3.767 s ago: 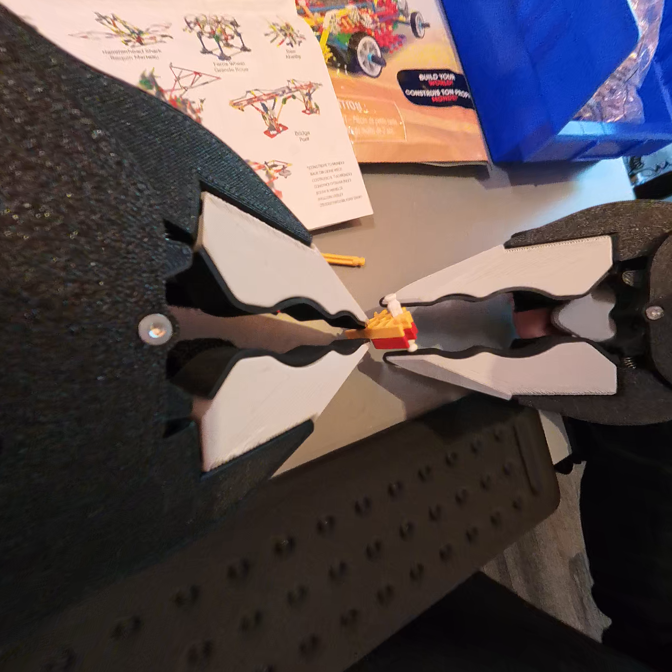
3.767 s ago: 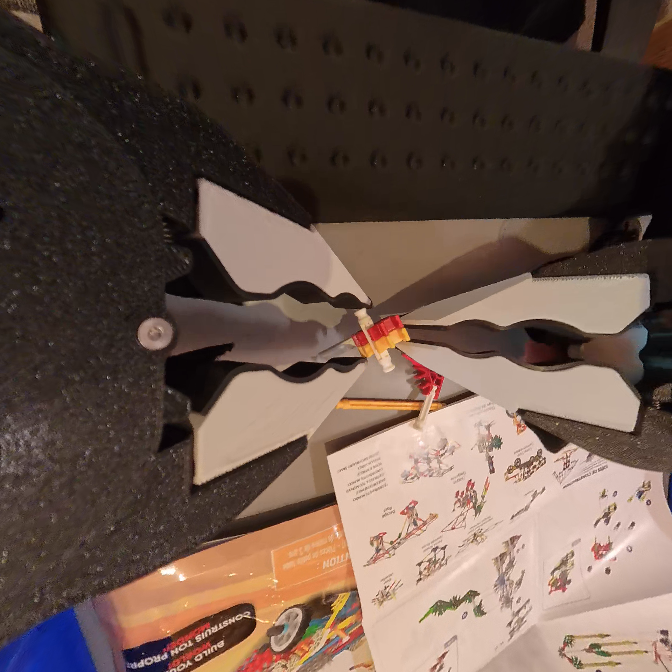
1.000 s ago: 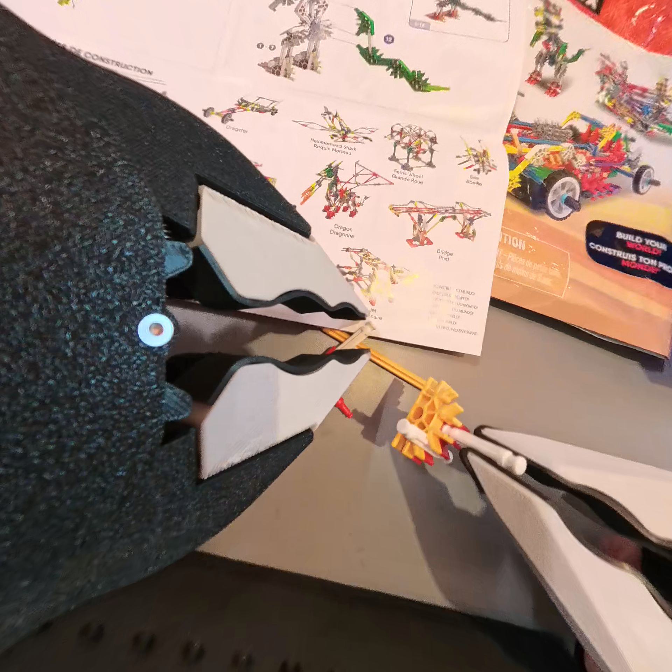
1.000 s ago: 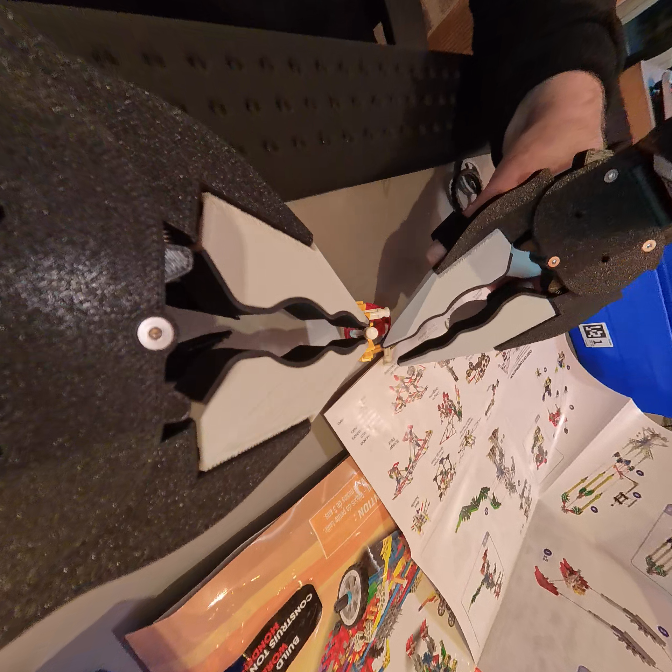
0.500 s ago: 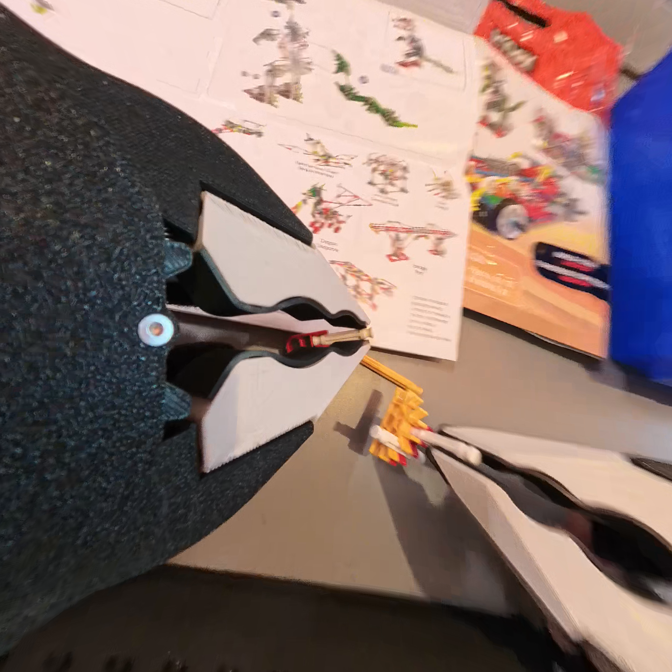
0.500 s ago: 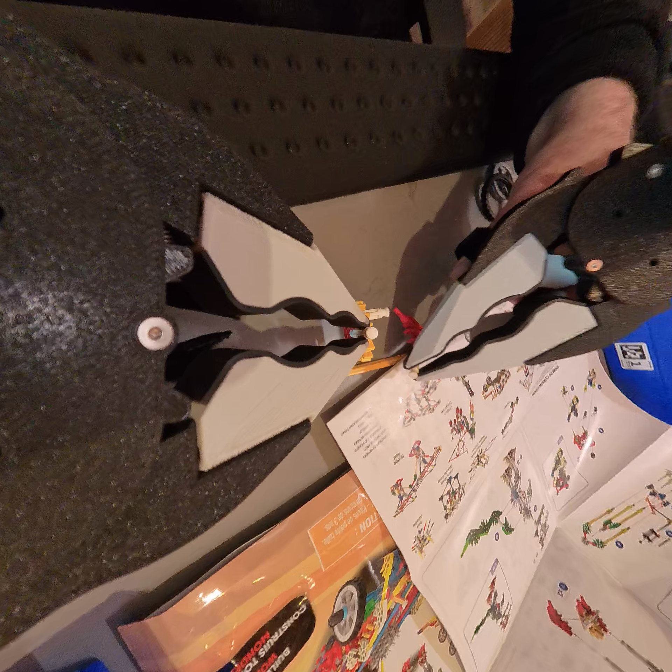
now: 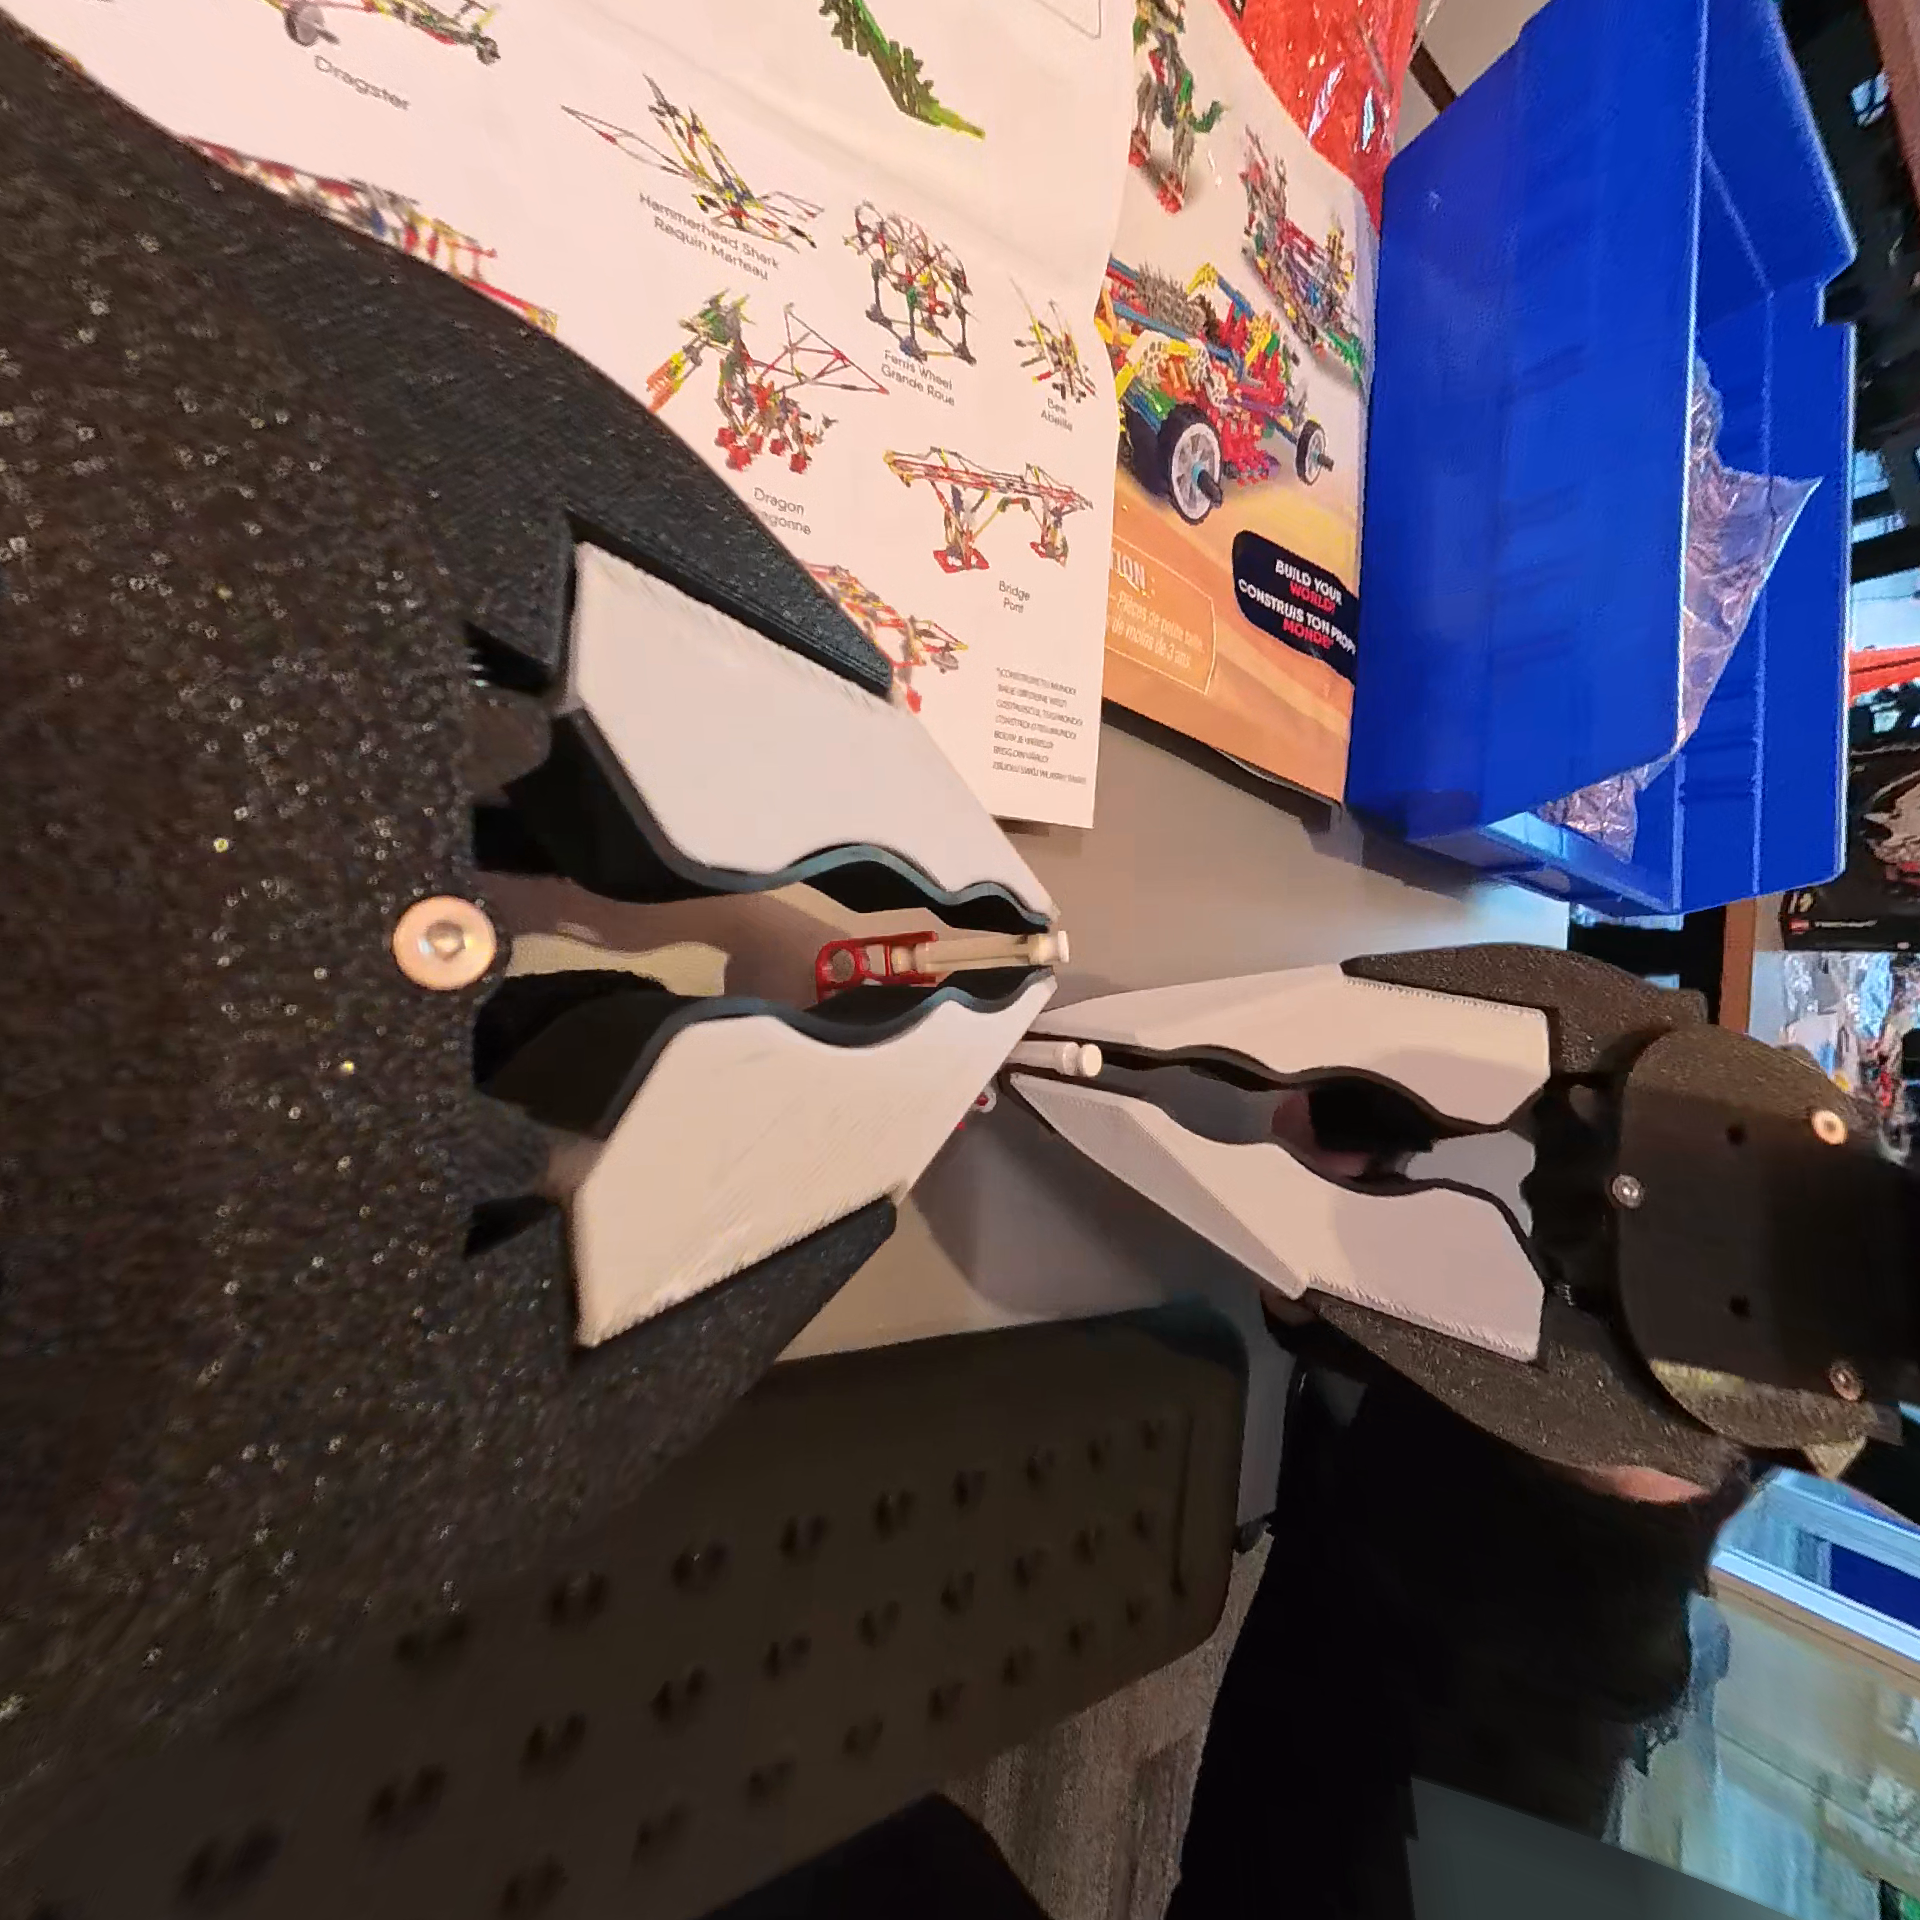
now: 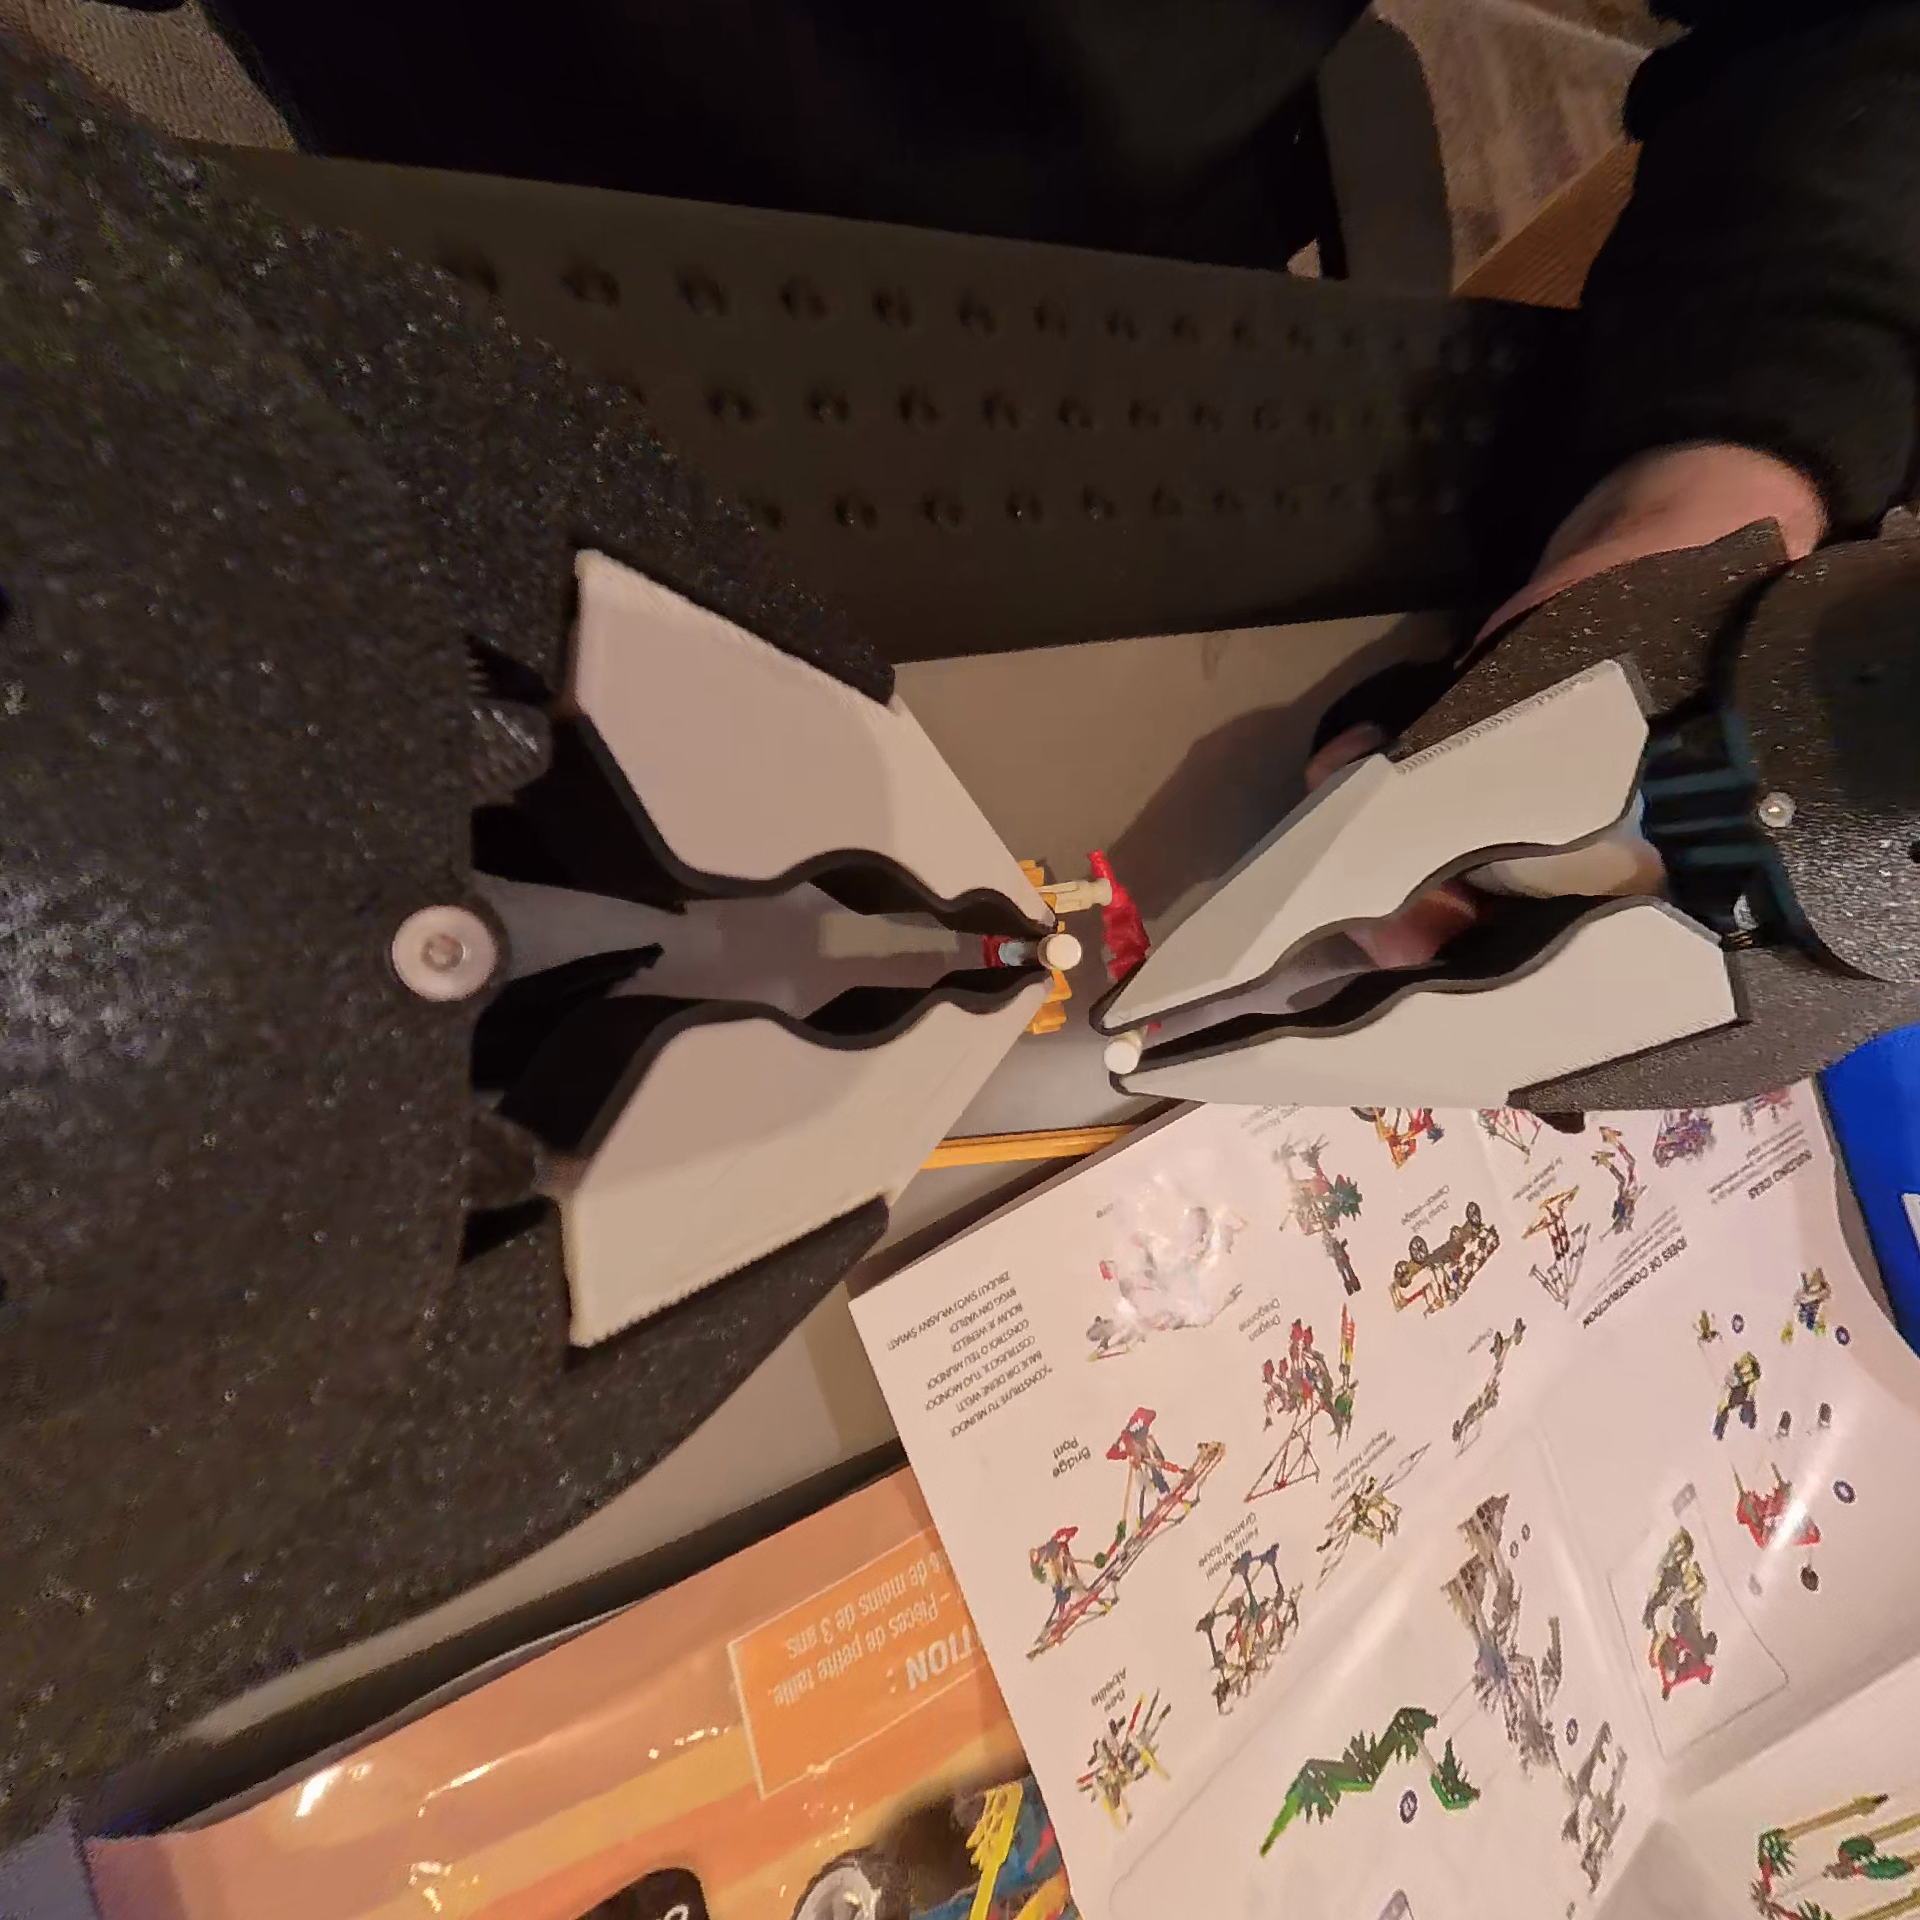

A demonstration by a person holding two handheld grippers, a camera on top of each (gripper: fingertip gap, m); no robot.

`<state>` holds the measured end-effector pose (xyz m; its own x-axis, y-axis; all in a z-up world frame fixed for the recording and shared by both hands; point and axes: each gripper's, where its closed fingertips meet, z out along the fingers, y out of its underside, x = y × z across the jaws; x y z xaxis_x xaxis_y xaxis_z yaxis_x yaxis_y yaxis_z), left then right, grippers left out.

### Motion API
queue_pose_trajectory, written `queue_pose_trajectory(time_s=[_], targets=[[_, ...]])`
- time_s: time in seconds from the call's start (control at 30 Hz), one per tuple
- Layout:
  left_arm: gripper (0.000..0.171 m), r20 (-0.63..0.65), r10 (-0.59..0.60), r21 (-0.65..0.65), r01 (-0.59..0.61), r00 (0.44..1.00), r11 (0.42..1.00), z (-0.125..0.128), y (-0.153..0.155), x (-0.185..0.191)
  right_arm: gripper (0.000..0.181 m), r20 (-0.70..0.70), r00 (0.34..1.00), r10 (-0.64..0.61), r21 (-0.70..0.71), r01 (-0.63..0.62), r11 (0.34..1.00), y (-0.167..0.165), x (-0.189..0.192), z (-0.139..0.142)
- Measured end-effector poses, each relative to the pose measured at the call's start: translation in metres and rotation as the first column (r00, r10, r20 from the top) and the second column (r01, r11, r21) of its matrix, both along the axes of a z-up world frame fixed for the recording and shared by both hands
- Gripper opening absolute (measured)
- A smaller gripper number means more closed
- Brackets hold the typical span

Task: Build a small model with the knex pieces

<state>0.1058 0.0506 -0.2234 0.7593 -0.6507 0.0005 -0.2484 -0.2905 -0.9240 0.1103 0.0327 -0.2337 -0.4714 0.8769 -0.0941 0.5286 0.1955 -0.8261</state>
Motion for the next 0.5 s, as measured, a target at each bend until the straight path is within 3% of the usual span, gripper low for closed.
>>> queue_pose_trajectory(time_s=[0.23, 0.5], targets=[[0.003, -0.006, 0.021, 0.019, -0.021, 1.000, 1.000, 0.003, 0.007, 0.004, 0.005, 0.003, 1.000, 0.006, 0.000, -0.006, 1.000, -0.002, 0.007, -0.003], [0.003, 0.008, 0.037, 0.053, -0.037, 0.999, 0.998, 0.009, 0.014, 0.010, 0.005, -0.068, 0.995, 0.079, -0.002, -0.079, 0.997, -0.033, 0.007, 0.007]])
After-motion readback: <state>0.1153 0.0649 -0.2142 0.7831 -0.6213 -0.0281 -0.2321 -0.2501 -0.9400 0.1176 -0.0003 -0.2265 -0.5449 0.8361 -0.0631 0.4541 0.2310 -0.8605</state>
